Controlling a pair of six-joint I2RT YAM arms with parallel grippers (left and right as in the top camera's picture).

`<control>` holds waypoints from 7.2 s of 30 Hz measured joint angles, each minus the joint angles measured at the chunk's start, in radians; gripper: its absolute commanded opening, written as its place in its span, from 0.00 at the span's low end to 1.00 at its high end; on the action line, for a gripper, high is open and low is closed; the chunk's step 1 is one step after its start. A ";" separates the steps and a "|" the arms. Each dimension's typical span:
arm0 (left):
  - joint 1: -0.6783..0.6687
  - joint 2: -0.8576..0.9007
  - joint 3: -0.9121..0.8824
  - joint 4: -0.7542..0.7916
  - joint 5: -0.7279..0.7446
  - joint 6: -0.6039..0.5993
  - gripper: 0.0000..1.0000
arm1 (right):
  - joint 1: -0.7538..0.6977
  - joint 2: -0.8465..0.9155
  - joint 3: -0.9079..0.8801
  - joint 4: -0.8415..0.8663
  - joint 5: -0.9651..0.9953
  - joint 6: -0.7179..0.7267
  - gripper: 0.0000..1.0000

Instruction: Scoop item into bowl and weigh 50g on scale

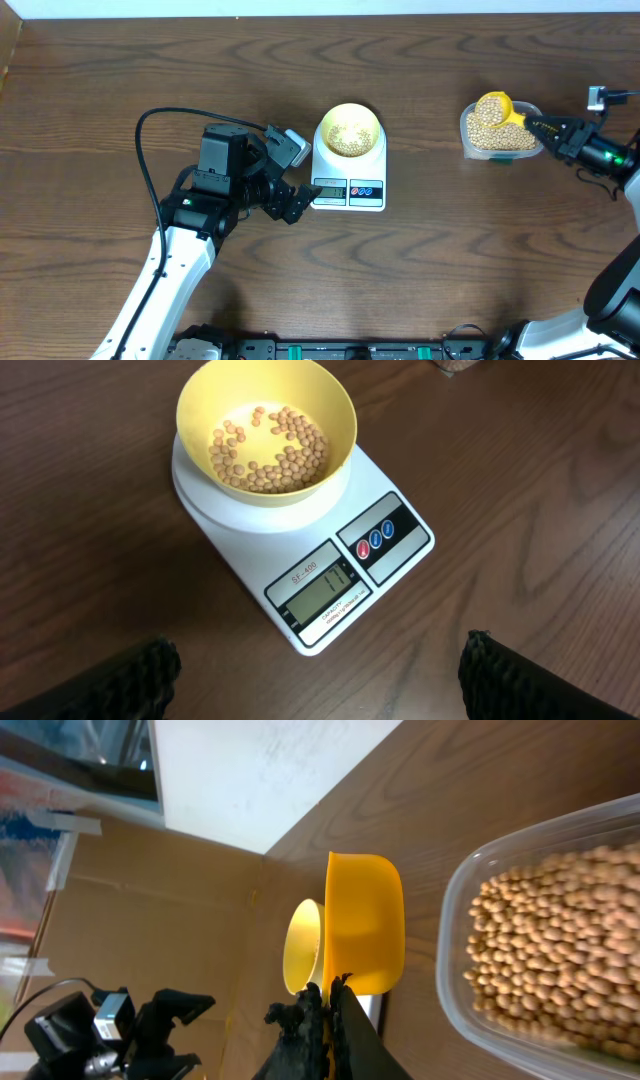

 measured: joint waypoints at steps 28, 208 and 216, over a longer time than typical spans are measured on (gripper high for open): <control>0.000 0.000 0.000 0.000 0.000 0.000 0.91 | 0.276 0.000 0.000 0.069 0.000 0.118 0.01; 0.000 0.000 0.000 0.000 0.000 0.000 0.91 | 0.694 0.000 0.000 0.435 0.470 0.002 0.01; 0.000 0.000 0.000 0.000 0.000 0.000 0.91 | 0.694 0.000 0.000 0.435 0.471 -0.021 0.01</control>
